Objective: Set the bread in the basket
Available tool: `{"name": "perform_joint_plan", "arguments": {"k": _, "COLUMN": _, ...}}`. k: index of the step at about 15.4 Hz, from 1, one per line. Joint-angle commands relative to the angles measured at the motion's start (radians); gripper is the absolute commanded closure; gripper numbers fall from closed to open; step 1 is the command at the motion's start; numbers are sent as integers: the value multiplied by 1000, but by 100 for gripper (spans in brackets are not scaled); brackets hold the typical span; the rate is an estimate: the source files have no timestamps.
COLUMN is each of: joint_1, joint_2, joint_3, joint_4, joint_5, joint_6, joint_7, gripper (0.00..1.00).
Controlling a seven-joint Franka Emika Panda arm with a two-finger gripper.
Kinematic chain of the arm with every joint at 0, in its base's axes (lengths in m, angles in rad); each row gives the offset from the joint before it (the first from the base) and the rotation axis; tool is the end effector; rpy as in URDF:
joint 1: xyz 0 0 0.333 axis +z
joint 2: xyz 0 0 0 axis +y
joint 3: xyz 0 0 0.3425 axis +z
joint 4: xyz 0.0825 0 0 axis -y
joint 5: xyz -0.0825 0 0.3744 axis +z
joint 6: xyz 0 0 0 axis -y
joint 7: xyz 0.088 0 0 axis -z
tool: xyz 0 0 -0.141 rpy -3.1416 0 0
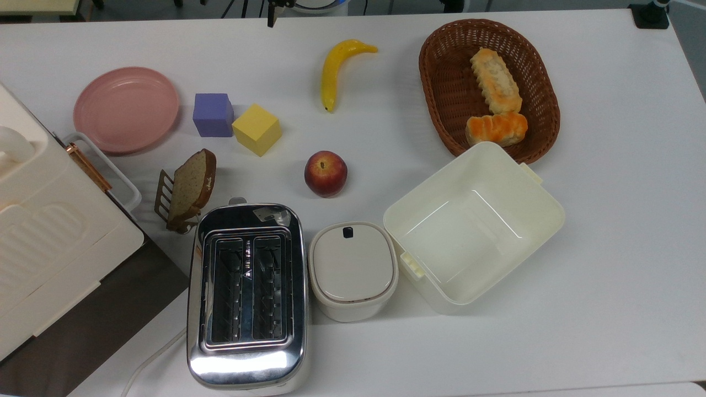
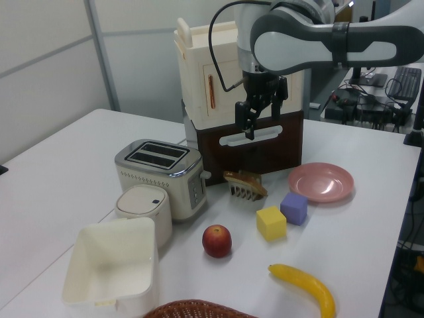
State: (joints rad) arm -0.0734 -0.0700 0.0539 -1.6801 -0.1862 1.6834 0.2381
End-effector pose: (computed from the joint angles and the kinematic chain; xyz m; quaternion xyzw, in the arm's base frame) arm 0.5333 -0.0335 0.6163 0.9875 -0.1208 0.0465 0.0900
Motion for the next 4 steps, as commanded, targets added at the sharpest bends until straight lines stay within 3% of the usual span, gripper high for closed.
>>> {"name": "perform_joint_plan", "arguments": {"k": 1, "joint_1": 26, "joint_2": 10, "joint_3": -2, "joint_4": 14, "joint_5": 4, "joint_6": -24, "joint_7": -11, "gripper": 0}}
{"name": "perform_joint_plan", "arguments": {"k": 4, "joint_1": 40, "joint_2": 24, "joint_3": -2, "joint_4": 14, "joint_5": 4, "joint_6": -24, "joint_7": -13, "gripper": 0}}
